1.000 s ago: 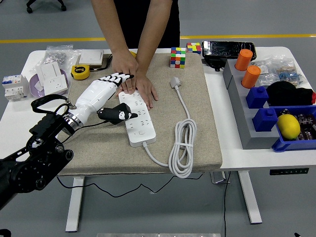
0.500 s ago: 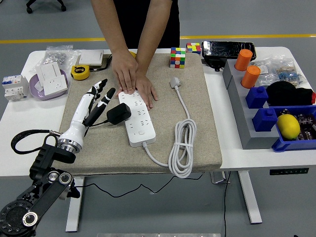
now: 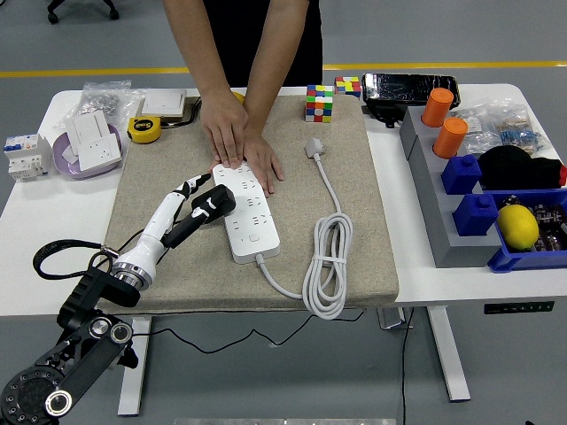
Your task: Pick up the plug,place it near the board,insert it into the board,press the button
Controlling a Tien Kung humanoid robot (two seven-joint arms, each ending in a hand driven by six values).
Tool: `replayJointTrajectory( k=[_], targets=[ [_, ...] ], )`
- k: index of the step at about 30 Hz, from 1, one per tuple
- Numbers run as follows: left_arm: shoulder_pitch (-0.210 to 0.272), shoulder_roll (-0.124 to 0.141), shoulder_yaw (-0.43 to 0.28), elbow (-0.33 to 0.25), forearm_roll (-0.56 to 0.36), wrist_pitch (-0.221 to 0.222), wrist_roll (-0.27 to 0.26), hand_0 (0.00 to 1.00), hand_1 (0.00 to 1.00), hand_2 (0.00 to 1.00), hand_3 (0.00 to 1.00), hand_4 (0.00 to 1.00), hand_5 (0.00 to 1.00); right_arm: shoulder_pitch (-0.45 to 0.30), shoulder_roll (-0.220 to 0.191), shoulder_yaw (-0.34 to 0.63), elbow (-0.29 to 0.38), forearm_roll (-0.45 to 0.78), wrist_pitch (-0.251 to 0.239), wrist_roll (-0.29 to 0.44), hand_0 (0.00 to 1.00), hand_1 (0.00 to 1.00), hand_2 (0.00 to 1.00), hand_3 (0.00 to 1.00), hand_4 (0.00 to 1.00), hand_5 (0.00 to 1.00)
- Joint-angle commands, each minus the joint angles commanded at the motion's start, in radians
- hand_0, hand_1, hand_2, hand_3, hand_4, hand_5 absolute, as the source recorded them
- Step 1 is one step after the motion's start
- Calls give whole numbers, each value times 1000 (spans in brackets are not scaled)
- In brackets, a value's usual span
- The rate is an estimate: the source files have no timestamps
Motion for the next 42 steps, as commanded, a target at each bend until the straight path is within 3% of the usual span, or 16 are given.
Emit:
replayJointTrajectory(
  k=[11,20,26,39,42],
  targets=[
    [-14,6,56,20,91,-12,16,998,998,951,906,998,998,1,2,2,0,0,0,1,825,749,745,784,998,896],
    [-67,19,87,57,243,-10,24,998,998,954,904,998,998,3,0,1,0,0,0,0,825,749,745,784,998,897],
    [-93,28,115,78,284,-13,28,998,998,953,898,998,998,3,-1,0,0,-3,0,-1,825,748,745,784,998,897],
    [-66,20,93,59,329,28,6,998,998,954,899,998,998,-1,-2,-5,0,-3,1,0,825,749,745,784,998,897],
    [-61,17,79,64,358,18,22,998,998,954,899,998,998,0,-3,-5,0,-2,1,0,825,749,745,784,998,897]
  ],
)
